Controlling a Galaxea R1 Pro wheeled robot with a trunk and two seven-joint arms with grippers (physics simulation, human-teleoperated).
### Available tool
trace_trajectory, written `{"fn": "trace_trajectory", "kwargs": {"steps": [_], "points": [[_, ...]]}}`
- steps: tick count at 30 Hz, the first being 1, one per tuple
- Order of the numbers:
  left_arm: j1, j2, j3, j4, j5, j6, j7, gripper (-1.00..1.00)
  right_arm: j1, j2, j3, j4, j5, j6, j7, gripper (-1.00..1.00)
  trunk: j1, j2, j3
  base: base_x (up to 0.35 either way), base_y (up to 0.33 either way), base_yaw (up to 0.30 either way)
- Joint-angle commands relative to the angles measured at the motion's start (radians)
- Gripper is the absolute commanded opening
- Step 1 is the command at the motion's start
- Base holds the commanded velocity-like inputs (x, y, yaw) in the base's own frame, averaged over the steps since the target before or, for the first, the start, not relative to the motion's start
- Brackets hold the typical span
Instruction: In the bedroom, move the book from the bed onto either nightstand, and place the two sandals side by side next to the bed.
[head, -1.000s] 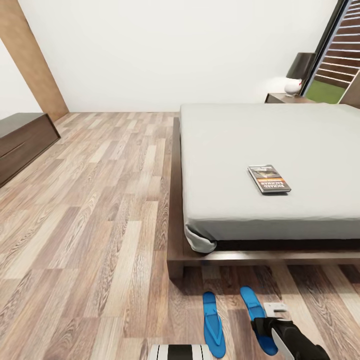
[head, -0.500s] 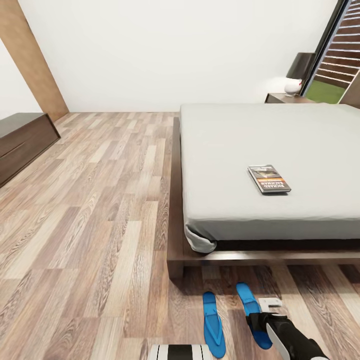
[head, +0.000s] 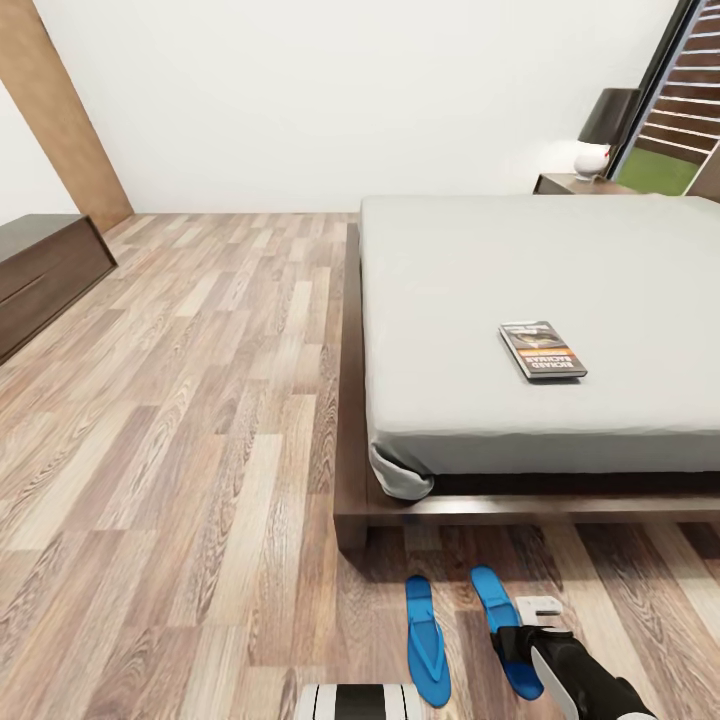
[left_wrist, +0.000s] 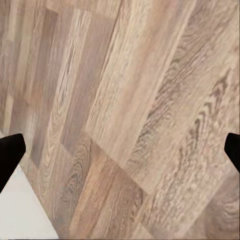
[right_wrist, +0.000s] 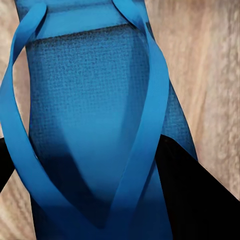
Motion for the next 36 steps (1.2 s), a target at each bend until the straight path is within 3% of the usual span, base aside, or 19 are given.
{"fn": "trace_trajectory", "kwargs": {"steps": [1,4,9,20,26,30,36], "points": [[0.000,0.001,-0.009,0.001,0.005,-0.008,0.059,1.00,0.000,-0.002,0.008,-0.002,-0.012,0.005,-0.007,-1.00,0.000,0.000,-0.001,0.000,0.000,0.000],[0.001,0.001,-0.009,0.001,0.004,-0.025,0.131,1.00,0.000,-0.002,0.008,-0.002,-0.011,0.005,-0.007,-1.00,0.000,0.000,-0.005,0.000,0.000,0.000],[0.001,0.004,-0.007,0.001,0.004,-0.049,0.172,1.00,0.000,-0.002,0.008,-0.002,-0.011,0.004,-0.007,-1.00,0.003,-0.002,-0.024,0.000,0.000,0.000],[0.002,0.003,-0.007,0.001,0.004,-0.058,0.209,1.00,0.000,-0.003,0.008,-0.002,-0.011,-0.039,-0.006,-1.00,0.006,-0.004,-0.055,0.000,0.000,0.000],[0.002,0.002,-0.007,0.001,0.004,-0.057,0.212,1.00,-0.009,0.002,0.008,-0.004,-0.012,-0.048,-0.006,-1.00,0.006,-0.004,-0.055,0.000,0.000,0.000],[0.001,0.003,-0.007,0.001,0.004,-0.057,0.212,1.00,-0.014,0.012,0.011,-0.003,-0.011,-0.081,-0.005,-1.00,0.006,-0.004,-0.055,0.000,0.000,0.000],[0.001,0.003,-0.007,0.001,0.004,-0.057,0.212,1.00,-0.017,0.026,0.013,-0.002,-0.011,-0.098,-0.005,-1.00,0.009,-0.005,-0.078,0.000,0.000,0.000]]}}
